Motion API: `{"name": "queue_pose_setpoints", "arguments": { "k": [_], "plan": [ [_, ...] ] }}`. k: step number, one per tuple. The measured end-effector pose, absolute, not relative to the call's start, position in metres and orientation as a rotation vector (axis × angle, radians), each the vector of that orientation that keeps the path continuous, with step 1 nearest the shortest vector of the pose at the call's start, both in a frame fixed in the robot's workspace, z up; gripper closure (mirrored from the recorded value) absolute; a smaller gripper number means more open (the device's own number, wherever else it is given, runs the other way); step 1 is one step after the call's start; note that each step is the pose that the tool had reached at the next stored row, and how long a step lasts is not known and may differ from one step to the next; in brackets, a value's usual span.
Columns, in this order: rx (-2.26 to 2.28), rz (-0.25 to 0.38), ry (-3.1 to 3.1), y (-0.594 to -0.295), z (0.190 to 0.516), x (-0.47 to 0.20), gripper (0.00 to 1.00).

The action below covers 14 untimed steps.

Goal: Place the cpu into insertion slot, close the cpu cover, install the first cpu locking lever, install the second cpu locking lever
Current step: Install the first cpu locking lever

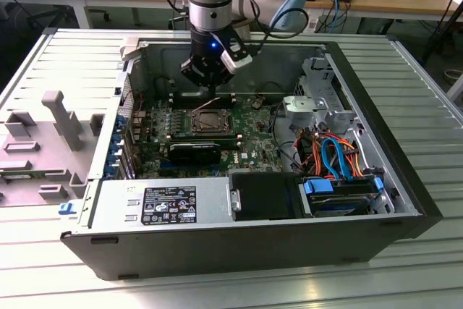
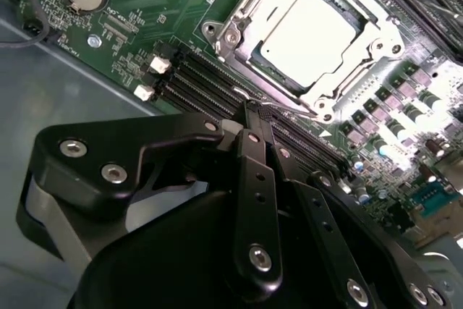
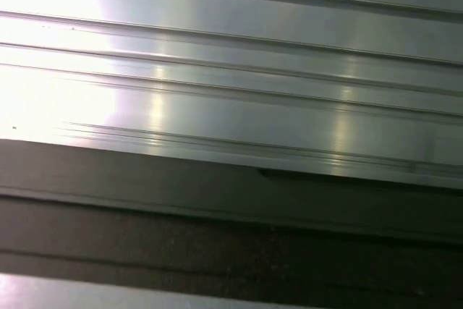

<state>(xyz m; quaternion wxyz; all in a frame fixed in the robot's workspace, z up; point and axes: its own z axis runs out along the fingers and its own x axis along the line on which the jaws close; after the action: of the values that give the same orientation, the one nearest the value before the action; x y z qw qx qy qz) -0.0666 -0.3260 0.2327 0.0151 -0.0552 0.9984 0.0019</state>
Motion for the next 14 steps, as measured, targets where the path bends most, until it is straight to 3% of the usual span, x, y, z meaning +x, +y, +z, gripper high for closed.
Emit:
{"name": "queue_pose_setpoints", "arguments": {
  "k": [14],
  "plan": [
    [-0.171,0.014,3.092,-0.329,0.234,-0.090,0.89]
  ]
}}
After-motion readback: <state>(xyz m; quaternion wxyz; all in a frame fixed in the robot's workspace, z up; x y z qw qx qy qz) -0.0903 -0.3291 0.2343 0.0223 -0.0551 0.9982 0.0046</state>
